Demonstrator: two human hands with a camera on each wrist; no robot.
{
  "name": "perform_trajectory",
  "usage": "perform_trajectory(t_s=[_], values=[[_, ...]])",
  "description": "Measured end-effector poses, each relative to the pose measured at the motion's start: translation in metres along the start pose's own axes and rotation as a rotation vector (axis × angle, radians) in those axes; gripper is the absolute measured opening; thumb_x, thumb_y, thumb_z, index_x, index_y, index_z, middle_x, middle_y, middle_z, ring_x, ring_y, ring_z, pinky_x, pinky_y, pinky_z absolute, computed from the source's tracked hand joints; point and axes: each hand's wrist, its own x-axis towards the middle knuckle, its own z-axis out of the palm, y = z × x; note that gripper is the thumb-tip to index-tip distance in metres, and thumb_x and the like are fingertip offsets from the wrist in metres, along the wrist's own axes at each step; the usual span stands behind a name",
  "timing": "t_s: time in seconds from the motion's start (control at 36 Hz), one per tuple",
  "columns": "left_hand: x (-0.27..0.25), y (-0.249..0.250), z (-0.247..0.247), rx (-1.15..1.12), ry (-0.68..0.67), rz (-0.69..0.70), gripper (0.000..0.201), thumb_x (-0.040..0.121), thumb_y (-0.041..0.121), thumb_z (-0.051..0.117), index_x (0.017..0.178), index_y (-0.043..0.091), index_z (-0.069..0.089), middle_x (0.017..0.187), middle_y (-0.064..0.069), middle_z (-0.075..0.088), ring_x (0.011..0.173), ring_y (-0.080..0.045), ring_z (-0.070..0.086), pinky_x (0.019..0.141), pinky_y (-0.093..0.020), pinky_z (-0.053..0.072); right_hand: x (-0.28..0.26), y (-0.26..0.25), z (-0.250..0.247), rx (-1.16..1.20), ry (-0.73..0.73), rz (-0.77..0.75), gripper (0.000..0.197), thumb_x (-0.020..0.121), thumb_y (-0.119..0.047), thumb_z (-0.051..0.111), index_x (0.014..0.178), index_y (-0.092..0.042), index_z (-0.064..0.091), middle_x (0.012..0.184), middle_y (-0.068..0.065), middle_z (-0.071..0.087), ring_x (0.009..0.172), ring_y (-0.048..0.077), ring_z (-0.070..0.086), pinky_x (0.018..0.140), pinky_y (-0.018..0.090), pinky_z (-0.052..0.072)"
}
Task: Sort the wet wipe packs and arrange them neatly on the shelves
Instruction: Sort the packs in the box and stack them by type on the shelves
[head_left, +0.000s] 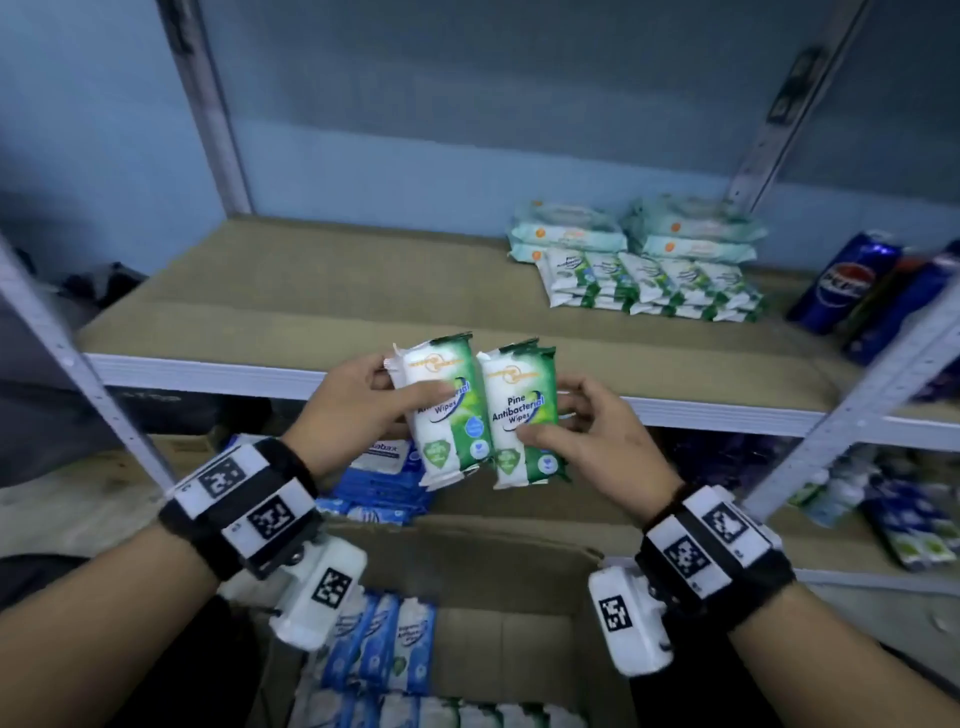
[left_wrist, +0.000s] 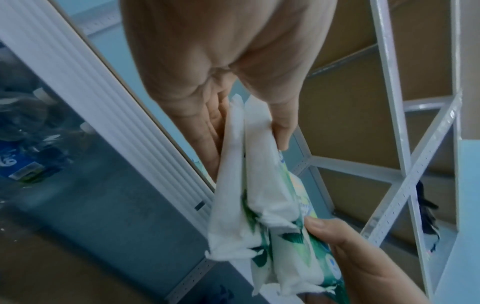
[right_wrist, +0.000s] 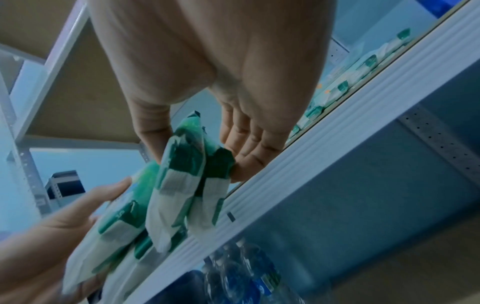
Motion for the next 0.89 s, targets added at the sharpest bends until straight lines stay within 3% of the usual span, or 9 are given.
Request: perform_trajectory(t_s=[0.11, 0.25, 0.36, 0.42, 0.53, 0.64, 0.72, 0.81, 0.89], values=[[0.021, 0.005, -0.006, -0.034, 0.024, -0.030, 0.054, 0.065, 0.026, 0.082, 0.114, 0.009, 0.066, 0.106, -0.010, 0.074, 0.095, -0.030, 0.072, 0.086, -0.051, 0.057, 0.017, 0.001, -0.005, 0.021, 0.095, 0.003, 0.051, 0.074, -0.026, 0.084, 0.114, -0.028, 0.055, 0.097, 0.004, 0.071, 0.089, 0.024, 0.066, 0.078, 0.036, 0.054], [0.049, 0.018, -0.008, -0.058, 0.065, -0.022, 0.055, 0.066, 0.025, 0.081, 0.114, 0.006, 0.063, 0.099, -0.011, 0.075, 0.088, -0.027, 0.074, 0.066, -0.036, 0.061, 0.039, 0.003, -0.008, 0.010, 0.205, 0.009, 0.046, 0.073, -0.030, 0.084, 0.108, -0.028, 0.054, 0.089, 0.001, 0.072, 0.081, 0.020, 0.068, 0.075, 0.037, 0.055], [0.071, 0.024, -0.010, -0.081, 0.115, -0.029, 0.061, 0.068, 0.024, 0.081, 0.118, 0.004, 0.054, 0.093, -0.011, 0.076, 0.082, -0.027, 0.074, 0.064, -0.035, 0.062, 0.059, 0.000, -0.014, -0.025, 0.273, -0.004, 0.038, 0.077, -0.031, 0.081, 0.103, -0.027, 0.054, 0.080, -0.002, 0.069, 0.064, 0.007, 0.063, 0.060, 0.016, 0.047], [0.082, 0.026, -0.011, -0.074, 0.126, -0.049, 0.062, 0.068, 0.026, 0.081, 0.118, 0.001, 0.054, 0.093, -0.012, 0.076, 0.082, -0.028, 0.074, 0.066, -0.038, 0.062, 0.068, 0.001, -0.017, -0.031, 0.312, 0.004, 0.036, 0.077, -0.033, 0.081, 0.101, -0.026, 0.054, 0.078, -0.003, 0.067, 0.060, 0.004, 0.061, 0.060, 0.021, 0.048], [0.102, 0.027, -0.009, -0.015, 0.117, -0.072, 0.043, 0.074, 0.029, 0.080, 0.104, 0.004, 0.062, 0.092, -0.013, 0.076, 0.081, -0.025, 0.075, 0.073, -0.038, 0.062, 0.083, 0.002, -0.026, -0.023, 0.398, 0.068, 0.035, 0.080, -0.039, 0.078, 0.101, -0.024, 0.055, 0.087, -0.002, 0.071, 0.074, 0.008, 0.067, 0.059, 0.024, 0.045], [0.119, 0.025, -0.005, 0.058, 0.106, -0.065, 0.060, 0.073, 0.035, 0.083, 0.115, 0.000, 0.060, 0.091, -0.009, 0.076, 0.084, -0.024, 0.075, 0.080, -0.042, 0.060, 0.092, 0.001, -0.037, -0.096, 0.413, 0.126, 0.035, 0.079, -0.046, 0.076, 0.103, -0.025, 0.060, 0.089, -0.003, 0.072, 0.077, 0.009, 0.066, 0.059, 0.023, 0.044], [0.127, 0.020, -0.002, 0.186, 0.119, -0.036, 0.045, 0.075, 0.033, 0.082, 0.106, 0.005, 0.064, 0.085, -0.003, 0.077, 0.078, -0.018, 0.075, 0.076, -0.039, 0.060, 0.096, 0.003, -0.043, -0.222, 0.404, 0.160, 0.036, 0.078, -0.052, 0.074, 0.100, -0.026, 0.063, 0.086, -0.002, 0.073, 0.078, 0.012, 0.067, 0.065, 0.030, 0.046], [0.133, 0.010, -0.006, 0.352, 0.112, -0.029, 0.034, 0.078, 0.042, 0.079, 0.097, 0.016, 0.072, 0.086, 0.003, 0.077, 0.079, -0.015, 0.074, 0.083, -0.044, 0.059, 0.098, 0.003, -0.046, -0.297, 0.398, 0.184, 0.035, 0.080, -0.053, 0.070, 0.099, -0.024, 0.066, 0.085, -0.005, 0.072, 0.081, 0.012, 0.066, 0.069, 0.031, 0.048], [0.138, 0.008, -0.015, 0.718, 0.189, 0.005, 0.063, 0.075, 0.059, 0.074, 0.124, 0.021, 0.064, 0.115, 0.006, 0.071, 0.104, -0.012, 0.067, 0.094, -0.032, 0.050, 0.098, 0.005, -0.045, -0.382, 0.380, 0.175, 0.039, 0.083, -0.052, 0.068, 0.107, -0.021, 0.068, 0.097, -0.004, 0.072, 0.095, 0.017, 0.066, 0.082, 0.034, 0.051]])
